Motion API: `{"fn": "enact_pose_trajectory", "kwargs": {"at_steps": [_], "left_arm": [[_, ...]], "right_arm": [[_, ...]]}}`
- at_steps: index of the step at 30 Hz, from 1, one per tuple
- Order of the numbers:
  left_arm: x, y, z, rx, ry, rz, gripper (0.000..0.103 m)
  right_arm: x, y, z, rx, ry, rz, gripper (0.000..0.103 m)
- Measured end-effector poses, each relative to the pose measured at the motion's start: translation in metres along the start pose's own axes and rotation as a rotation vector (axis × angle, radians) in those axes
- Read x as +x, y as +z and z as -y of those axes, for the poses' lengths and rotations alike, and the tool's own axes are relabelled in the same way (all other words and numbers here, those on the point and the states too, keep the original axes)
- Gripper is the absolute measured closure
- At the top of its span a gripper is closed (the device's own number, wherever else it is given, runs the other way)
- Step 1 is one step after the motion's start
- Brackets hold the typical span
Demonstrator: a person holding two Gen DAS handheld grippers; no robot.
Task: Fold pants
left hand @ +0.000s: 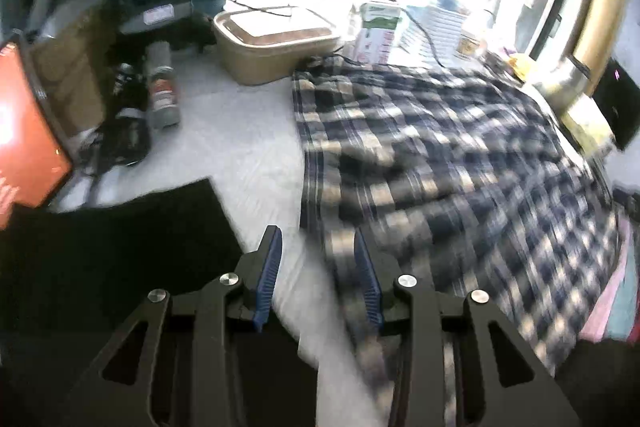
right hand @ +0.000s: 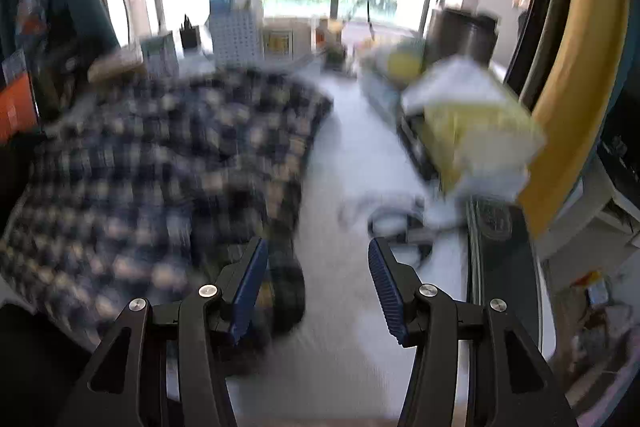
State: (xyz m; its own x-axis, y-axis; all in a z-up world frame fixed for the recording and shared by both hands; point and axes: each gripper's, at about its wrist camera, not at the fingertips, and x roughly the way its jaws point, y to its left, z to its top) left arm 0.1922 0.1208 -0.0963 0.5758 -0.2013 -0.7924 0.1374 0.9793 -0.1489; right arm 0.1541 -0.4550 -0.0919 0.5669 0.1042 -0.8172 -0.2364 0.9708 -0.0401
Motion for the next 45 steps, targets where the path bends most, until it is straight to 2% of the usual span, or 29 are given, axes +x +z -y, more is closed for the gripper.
{"fn": "enact_pose_trajectory", "kwargs": {"at_steps": [6, 8, 10, 13, 16, 19, 23, 25, 28, 32, 34, 38, 39, 41, 43, 45], "left_arm": [[0.036, 0.023, -0.005, -0.048, 0.011, 0.013, 0.063], [0.05, 0.028, -0.001, -0.045, -0.018, -0.017, 0.062], [0.061, 0.027, 0.003, -0.035, -0.047, -0.058, 0.062], [0.062, 0.02, 0.012, 0.007, -0.047, -0.061, 0.063], [0.056, 0.012, 0.014, 0.011, -0.048, -0.072, 0.09], [0.046, -0.002, 0.014, 0.025, -0.028, -0.083, 0.096], [0.035, -0.008, 0.008, 0.013, -0.022, -0.121, 0.094], [0.035, 0.0, 0.002, 0.007, 0.007, -0.132, 0.094], [0.035, 0.021, -0.005, 0.006, 0.029, -0.089, 0.094], [0.048, 0.063, -0.01, 0.008, -0.03, -0.001, 0.093], [0.06, 0.08, -0.006, 0.024, -0.042, 0.01, 0.093], [0.09, 0.099, 0.014, 0.11, -0.063, -0.023, 0.093], [0.097, 0.099, 0.018, 0.124, -0.056, -0.035, 0.093], [0.113, 0.097, 0.022, 0.141, -0.031, -0.071, 0.093], [0.122, 0.094, 0.023, 0.154, -0.01, -0.094, 0.093], [0.121, 0.093, 0.022, 0.168, -0.004, -0.08, 0.093]], "right_arm": [[-0.01, -0.054, 0.02, 0.13, -0.036, -0.1, 0.048], [-0.013, -0.061, 0.032, 0.17, -0.067, -0.106, 0.048], [-0.018, -0.056, 0.043, 0.213, -0.086, -0.073, 0.048], [-0.02, -0.028, 0.05, 0.209, -0.081, 0.011, 0.048], [0.003, 0.015, 0.039, 0.128, -0.047, 0.052, 0.048], [0.041, 0.056, 0.023, 0.025, -0.023, 0.062, 0.048], [0.089, 0.102, 0.008, -0.047, 0.031, 0.057, 0.048], [0.11, 0.124, 0.002, -0.07, 0.057, 0.051, 0.048], [0.139, 0.148, 0.002, -0.071, 0.069, 0.045, 0.048], [0.179, 0.171, 0.012, -0.006, 0.098, -0.008, 0.048], [0.195, 0.176, 0.016, 0.03, 0.129, -0.047, 0.048], [0.205, 0.176, 0.012, 0.016, 0.146, -0.069, 0.056], [0.206, 0.178, 0.013, 0.022, 0.146, -0.067, 0.065], [0.207, 0.18, 0.013, 0.02, 0.155, -0.063, 0.076], [0.205, 0.183, 0.009, -0.017, 0.1, -0.034, 0.078], [0.201, 0.189, 0.004, -0.06, 0.021, 0.005, 0.078]]}}
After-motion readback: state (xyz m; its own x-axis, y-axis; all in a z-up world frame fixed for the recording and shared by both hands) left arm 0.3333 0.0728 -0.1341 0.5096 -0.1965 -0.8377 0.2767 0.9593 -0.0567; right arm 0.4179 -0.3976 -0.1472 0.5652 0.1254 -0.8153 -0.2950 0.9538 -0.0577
